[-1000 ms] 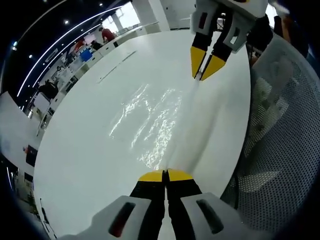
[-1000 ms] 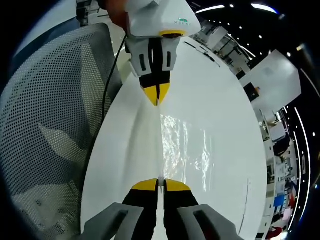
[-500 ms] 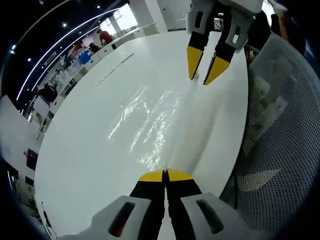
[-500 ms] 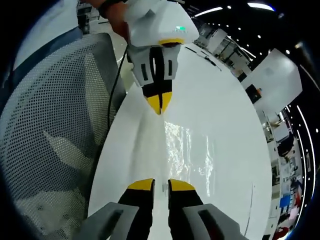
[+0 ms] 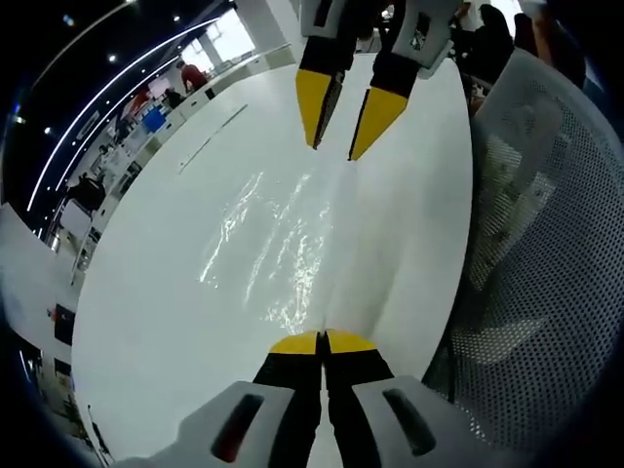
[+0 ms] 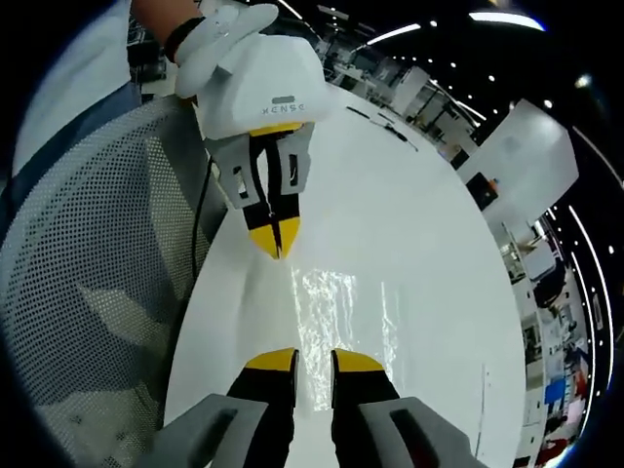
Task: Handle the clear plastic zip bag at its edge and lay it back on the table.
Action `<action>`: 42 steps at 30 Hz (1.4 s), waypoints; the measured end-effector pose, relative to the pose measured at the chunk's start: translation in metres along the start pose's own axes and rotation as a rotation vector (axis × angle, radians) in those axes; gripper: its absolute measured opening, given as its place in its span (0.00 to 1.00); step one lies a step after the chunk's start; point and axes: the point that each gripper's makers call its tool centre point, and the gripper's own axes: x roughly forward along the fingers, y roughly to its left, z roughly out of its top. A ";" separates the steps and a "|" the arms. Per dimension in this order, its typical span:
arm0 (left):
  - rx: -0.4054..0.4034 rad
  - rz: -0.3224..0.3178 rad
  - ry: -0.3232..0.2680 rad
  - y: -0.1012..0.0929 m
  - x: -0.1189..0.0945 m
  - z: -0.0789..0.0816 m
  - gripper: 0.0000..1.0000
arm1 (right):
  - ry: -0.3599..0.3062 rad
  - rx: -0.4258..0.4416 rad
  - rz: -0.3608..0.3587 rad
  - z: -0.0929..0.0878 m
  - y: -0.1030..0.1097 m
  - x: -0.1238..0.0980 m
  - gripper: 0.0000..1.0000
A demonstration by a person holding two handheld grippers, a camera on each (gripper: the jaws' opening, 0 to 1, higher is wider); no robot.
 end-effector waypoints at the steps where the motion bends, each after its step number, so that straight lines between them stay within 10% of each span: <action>1: 0.000 0.000 0.001 0.000 0.000 0.000 0.00 | -0.002 0.002 0.002 0.001 0.000 0.001 0.10; 42: 0.076 -0.007 -0.003 -0.005 -0.009 0.005 0.00 | 0.050 -0.030 0.070 0.000 0.015 0.026 0.08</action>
